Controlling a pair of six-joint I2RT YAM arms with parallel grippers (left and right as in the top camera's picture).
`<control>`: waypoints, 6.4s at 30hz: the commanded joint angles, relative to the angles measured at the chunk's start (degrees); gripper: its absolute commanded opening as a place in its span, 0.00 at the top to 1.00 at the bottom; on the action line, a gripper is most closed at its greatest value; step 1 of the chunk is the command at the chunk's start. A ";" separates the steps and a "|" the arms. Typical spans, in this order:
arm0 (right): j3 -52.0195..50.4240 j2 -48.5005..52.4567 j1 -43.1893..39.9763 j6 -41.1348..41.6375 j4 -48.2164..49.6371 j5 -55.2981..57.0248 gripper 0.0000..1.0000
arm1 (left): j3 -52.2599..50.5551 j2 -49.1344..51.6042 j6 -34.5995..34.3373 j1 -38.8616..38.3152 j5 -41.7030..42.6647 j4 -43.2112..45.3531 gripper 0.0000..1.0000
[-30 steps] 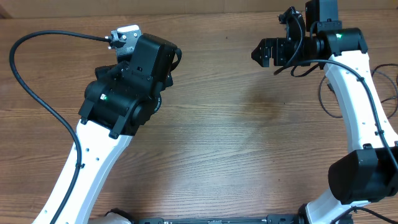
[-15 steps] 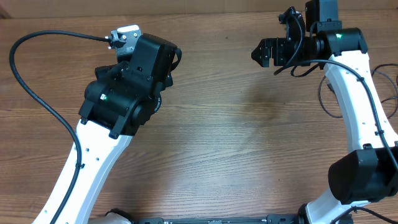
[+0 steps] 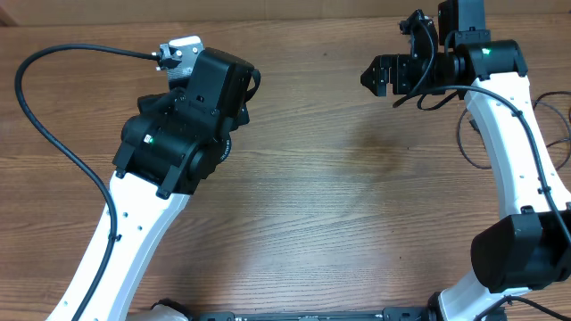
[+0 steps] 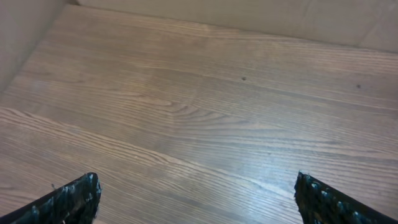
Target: Untangle cables
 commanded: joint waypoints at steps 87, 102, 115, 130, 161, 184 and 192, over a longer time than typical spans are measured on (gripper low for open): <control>0.04 -0.35 -0.04 -0.28 0.31 -0.09 0.00 | -98.90 -82.79 27.69 34.45 38.64 65.07 0.00; 0.04 -0.35 -0.04 -0.26 0.33 -0.09 0.00 | -98.90 -82.75 27.69 34.45 38.64 65.05 0.00; 0.04 -0.35 -0.04 -0.28 0.31 -0.09 0.00 | -98.90 -82.71 27.69 34.45 38.64 65.02 0.00; 0.04 -0.09 -0.11 -0.28 0.31 -0.09 0.00 | -98.90 -82.71 27.67 34.45 38.64 65.02 0.00; -12.33 -3.76 6.58 -0.28 13.64 11.98 0.00 | -98.90 -82.71 27.69 34.45 38.64 65.05 0.00; -75.23 -44.04 5.84 -0.28 80.46 12.15 0.00 | -98.90 -82.71 27.69 34.45 38.64 65.02 0.00; -96.87 -58.97 5.84 -0.28 101.07 15.58 0.00 | -98.90 -82.71 27.67 34.45 38.64 65.02 0.00</control>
